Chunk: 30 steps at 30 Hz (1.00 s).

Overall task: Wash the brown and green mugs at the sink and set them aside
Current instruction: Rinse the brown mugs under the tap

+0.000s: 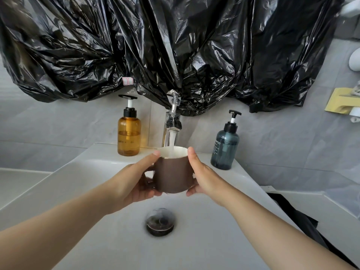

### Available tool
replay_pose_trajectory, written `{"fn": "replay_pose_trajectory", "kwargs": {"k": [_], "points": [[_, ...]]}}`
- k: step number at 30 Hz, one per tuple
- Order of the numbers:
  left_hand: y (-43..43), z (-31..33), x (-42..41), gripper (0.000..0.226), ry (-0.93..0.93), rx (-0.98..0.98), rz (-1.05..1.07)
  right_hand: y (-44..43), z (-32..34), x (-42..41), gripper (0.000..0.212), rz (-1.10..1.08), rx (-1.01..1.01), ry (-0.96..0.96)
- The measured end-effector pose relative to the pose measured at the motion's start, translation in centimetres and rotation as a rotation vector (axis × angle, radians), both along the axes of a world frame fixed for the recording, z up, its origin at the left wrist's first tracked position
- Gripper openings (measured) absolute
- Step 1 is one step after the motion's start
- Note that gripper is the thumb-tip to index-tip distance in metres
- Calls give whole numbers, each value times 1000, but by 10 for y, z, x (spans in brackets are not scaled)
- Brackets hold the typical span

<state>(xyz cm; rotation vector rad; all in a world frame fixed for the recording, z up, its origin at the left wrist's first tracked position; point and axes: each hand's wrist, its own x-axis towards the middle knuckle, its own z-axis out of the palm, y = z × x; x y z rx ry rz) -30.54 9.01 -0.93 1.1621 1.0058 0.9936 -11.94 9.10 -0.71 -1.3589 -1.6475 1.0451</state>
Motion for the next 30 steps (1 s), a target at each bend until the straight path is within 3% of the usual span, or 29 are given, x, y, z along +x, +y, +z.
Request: {"fn": "replay_pose_trajectory", "kwargs": {"k": [4,8,13,16,20,25,30], "points": [[3,2,-2,31,17,42,52,-2,-1,-4,71,26,-114,92],[5,0,-7,29,32,39,95,-2,1,-4,60,-3,-112,163],[5,-3,-4,29,-31,-9,97,-2,4,2,60,-123,-32,-46],[5,-5,-1,29,-98,-34,93,2,3,2,62,-81,-56,26],[5,-4,-1,33,-98,-78,99,-2,3,-8,55,62,-221,352],[2,-1,2,36,-7,23,62,-5,4,-7,53,-6,-181,297],[3,-2,-1,61,100,141,88,-5,3,-6,48,-53,-156,308]]}}
